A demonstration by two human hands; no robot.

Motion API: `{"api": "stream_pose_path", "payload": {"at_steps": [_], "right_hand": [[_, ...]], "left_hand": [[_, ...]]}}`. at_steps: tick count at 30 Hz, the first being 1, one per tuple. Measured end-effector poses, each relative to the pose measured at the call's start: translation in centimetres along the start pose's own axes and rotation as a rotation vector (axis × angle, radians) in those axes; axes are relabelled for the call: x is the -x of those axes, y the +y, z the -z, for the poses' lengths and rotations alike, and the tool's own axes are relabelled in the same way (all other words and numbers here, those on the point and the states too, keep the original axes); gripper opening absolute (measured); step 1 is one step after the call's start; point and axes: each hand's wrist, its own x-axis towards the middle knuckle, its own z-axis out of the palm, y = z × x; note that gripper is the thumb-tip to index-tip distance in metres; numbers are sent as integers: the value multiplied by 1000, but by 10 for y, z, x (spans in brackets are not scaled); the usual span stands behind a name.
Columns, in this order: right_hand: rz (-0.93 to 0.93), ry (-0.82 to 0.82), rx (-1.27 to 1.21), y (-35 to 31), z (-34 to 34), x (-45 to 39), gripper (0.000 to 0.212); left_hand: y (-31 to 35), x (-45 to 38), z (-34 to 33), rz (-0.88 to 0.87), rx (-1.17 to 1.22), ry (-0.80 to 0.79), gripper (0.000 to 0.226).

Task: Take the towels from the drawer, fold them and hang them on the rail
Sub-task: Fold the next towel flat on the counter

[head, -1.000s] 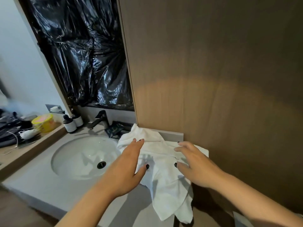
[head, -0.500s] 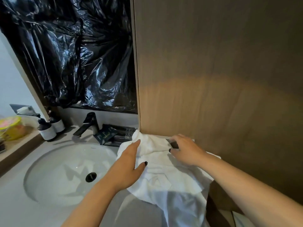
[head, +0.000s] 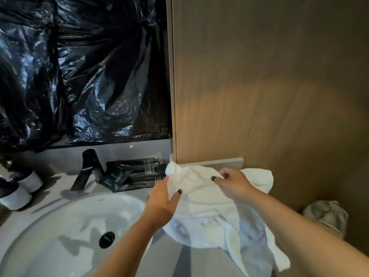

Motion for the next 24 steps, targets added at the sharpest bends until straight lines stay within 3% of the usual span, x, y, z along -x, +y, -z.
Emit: {"api": "stream_pose_path", "payload": {"at_steps": [6, 16, 21, 24], "right_hand": [[131, 104, -128, -27, 26, 33, 20], [419, 279, 24, -81, 106, 87, 17], [406, 283, 96, -71, 149, 131, 8], [359, 268, 135, -54, 161, 163, 9]], "left_hand": [[9, -8, 3, -38, 113, 233, 13], [82, 23, 49, -233, 560, 443, 13], [131, 66, 54, -332, 770, 503, 9], [157, 103, 37, -421, 736, 503, 8]]}}
